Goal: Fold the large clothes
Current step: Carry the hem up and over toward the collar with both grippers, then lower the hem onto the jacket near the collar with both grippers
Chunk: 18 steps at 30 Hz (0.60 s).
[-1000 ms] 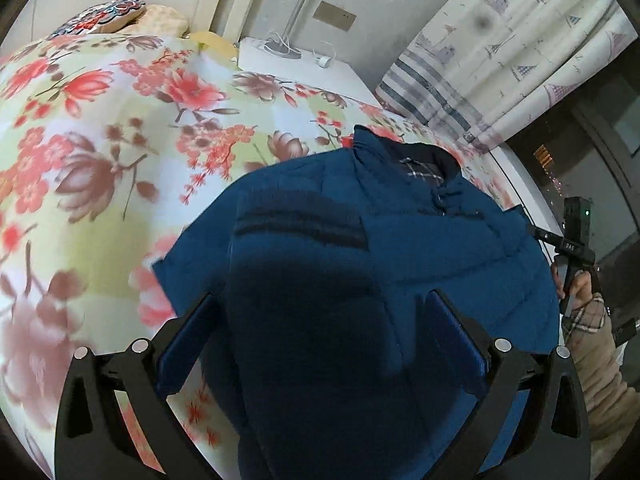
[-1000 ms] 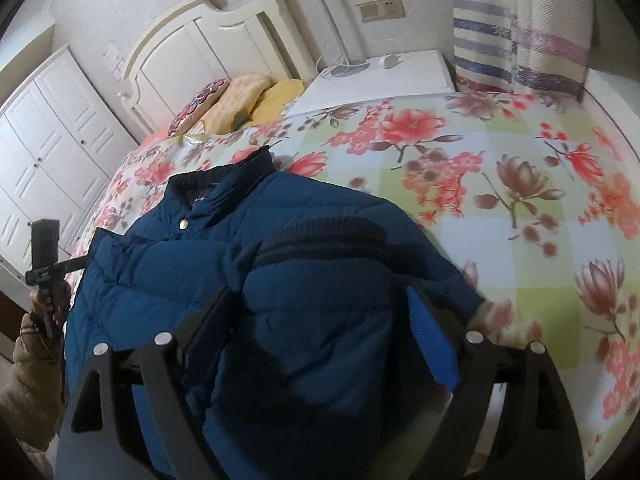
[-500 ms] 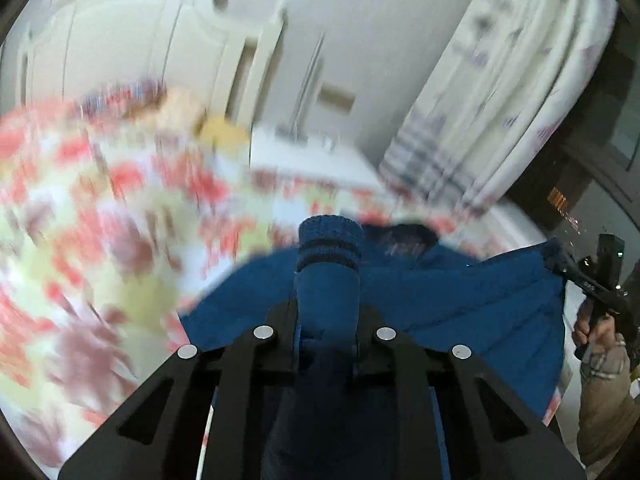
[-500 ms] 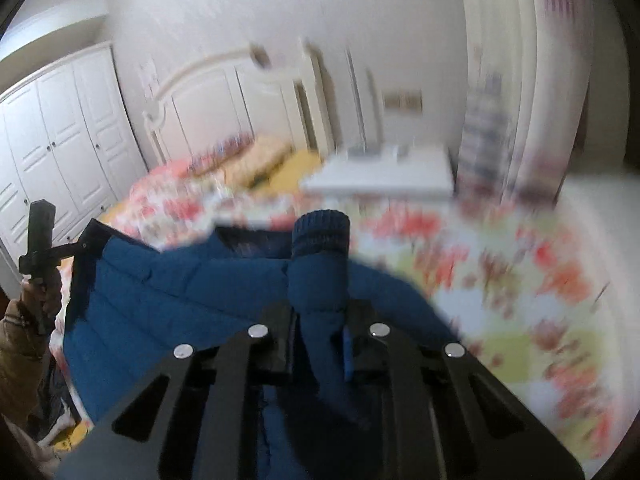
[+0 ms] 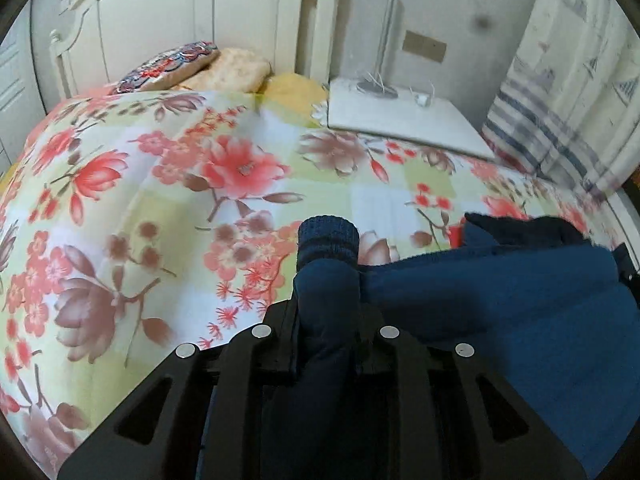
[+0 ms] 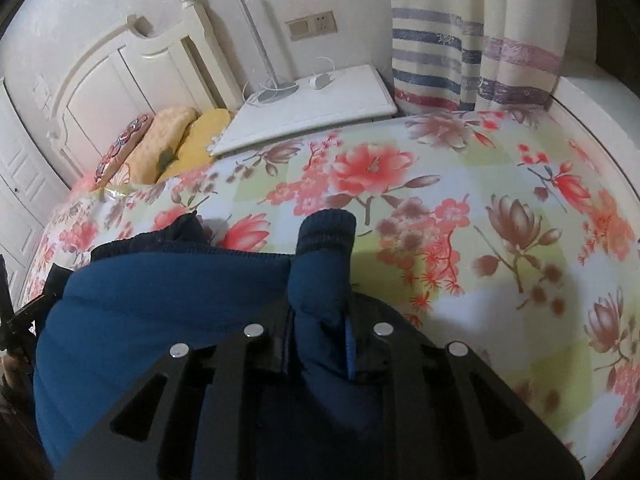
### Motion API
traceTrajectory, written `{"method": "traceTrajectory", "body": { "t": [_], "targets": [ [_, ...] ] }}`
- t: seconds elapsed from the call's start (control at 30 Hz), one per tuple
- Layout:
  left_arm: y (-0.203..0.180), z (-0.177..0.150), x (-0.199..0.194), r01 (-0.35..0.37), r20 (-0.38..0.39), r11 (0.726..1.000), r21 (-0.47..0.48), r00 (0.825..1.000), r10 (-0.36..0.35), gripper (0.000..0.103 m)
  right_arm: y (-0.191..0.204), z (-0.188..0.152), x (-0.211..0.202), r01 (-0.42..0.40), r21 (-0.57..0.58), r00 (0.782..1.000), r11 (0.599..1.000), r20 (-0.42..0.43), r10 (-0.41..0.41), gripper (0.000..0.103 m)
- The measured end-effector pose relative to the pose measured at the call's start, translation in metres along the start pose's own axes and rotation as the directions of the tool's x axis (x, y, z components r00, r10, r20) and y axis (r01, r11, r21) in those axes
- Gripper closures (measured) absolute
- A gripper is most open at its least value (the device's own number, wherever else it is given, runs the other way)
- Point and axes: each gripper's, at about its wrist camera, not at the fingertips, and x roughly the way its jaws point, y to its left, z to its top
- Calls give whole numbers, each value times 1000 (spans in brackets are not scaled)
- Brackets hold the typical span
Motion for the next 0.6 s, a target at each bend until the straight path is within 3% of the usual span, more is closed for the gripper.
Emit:
{"method": "traceTrajectory", "body": {
  "t": [0.1, 0.2, 0.23, 0.27, 0.33, 0.37, 0.43, 0.47, 0.5, 0.53, 0.6],
  "targets": [
    [16, -1, 7, -16, -23, 998, -64, 1000, 15, 58, -1, -1, 4, 21, -2, 1000, 1000, -1, -21, 74],
    [21, -3, 6, -23, -31, 994, -108, 999, 19, 41, -12, -5, 8, 40, 44, 999, 998, -7, -40, 32],
    [21, -3, 4, -44, -30, 992, -120, 999, 41, 23, -17, -4, 8, 21, 76, 1000, 997, -13, -20, 31],
    [23, -3, 0, -62, -12, 989, -138, 998, 61, 21, -21, -4, 4, 8, 102, 1000, 995, -7, -8, 31],
    [25, 0, -35, -50, 122, 987, -153, 990, 69, 17, -21, -2, -23, 38, 127, 996, 991, 78, -48, 31],
    [25, 0, -50, -51, 178, 986, -159, 981, 80, 8, -17, -2, -36, 40, 120, 990, 992, 129, -56, 31],
    [11, 1, -89, -37, 307, 987, -158, 948, 85, 8, 11, 1, -64, 18, 48, 979, 999, 203, -28, 30],
    [2, 4, -94, -33, 309, 990, -139, 948, 75, 8, 32, 2, -70, 7, -14, 980, 1000, 201, -5, 30],
    [-16, 9, -95, -39, 276, 995, -96, 959, 64, 8, 51, 2, -70, 4, -75, 982, 997, 189, 10, 30],
    [-38, 13, -89, -50, 228, 998, -37, 972, 57, 8, 88, 0, -66, 14, -202, 988, 979, 153, 17, 30],
    [-76, 15, -73, -82, 176, 994, 70, 982, 68, 7, 143, -8, -51, 38, -381, 994, 924, 109, 4, 36]
  ]
}}
